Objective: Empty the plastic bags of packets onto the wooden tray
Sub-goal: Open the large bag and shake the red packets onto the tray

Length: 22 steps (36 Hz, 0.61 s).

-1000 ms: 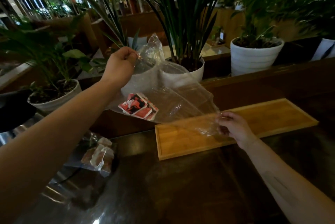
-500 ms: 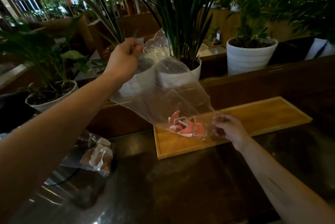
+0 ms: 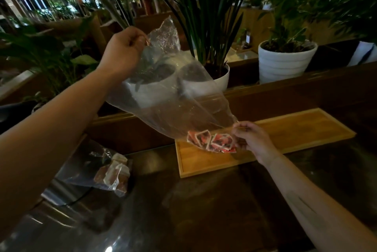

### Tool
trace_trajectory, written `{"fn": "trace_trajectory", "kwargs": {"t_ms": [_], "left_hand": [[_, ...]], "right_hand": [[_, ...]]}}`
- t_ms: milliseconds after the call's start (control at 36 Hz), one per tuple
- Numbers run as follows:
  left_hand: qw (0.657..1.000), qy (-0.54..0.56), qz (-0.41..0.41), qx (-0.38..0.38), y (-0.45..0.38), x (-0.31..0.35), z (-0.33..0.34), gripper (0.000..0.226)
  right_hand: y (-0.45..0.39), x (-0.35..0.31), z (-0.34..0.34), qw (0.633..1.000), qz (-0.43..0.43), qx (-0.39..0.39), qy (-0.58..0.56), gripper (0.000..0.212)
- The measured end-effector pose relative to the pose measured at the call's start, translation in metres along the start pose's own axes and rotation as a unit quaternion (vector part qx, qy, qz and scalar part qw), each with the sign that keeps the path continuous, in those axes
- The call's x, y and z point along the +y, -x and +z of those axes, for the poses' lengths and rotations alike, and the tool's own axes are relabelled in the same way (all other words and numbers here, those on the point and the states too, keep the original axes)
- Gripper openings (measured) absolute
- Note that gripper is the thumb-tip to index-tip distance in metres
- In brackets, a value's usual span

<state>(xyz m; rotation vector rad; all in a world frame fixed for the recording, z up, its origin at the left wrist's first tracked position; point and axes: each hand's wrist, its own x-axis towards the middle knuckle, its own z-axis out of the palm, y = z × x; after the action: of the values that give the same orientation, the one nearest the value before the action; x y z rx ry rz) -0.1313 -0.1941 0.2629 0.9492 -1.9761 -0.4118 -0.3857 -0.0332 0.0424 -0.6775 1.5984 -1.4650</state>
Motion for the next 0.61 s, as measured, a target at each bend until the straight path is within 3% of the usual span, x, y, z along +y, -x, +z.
{"fn": "trace_trajectory", "kwargs": {"t_ms": [250,611], "left_hand": [[0.999,0.041,-0.029,0.021,0.003,-0.003,-0.029,0.031],[0.990,0.104,-0.075,0.052,0.022,-0.022,-0.052,0.028]], "right_hand": [[0.007,-0.011,0.015,0.999,-0.036,-0.013,-0.006,0.015],[0.026,-0.028,0.024,0.996,-0.070,0.015,-0.052,0.019]]}}
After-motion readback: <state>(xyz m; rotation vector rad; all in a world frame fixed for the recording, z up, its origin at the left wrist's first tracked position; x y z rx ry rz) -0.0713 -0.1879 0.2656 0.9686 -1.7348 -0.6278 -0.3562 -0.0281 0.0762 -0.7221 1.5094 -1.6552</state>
